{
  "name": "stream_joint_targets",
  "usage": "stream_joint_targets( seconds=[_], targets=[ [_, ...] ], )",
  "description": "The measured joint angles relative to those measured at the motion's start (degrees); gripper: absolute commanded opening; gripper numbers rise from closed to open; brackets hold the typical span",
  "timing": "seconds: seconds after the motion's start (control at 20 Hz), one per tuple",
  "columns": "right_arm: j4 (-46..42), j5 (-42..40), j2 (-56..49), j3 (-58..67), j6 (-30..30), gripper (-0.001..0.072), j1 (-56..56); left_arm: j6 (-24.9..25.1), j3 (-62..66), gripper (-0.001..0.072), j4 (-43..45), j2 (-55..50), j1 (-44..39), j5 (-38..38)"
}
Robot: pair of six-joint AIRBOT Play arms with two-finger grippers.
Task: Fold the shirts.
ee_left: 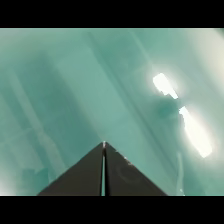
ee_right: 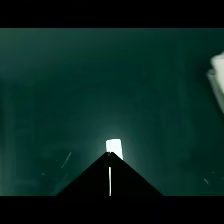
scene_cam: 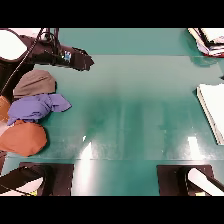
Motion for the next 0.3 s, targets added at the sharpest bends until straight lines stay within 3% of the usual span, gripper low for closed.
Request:
stream_joint_targets(
  seconds=[0.3],
  targets=[
    [0.61, -0.98, 0.02, 0.39, -0.02, 0.0017, 12.87, 0.0, 0.0, 0.0022, -0.02, 0.0, 0.0, 2.27]
  ],
)
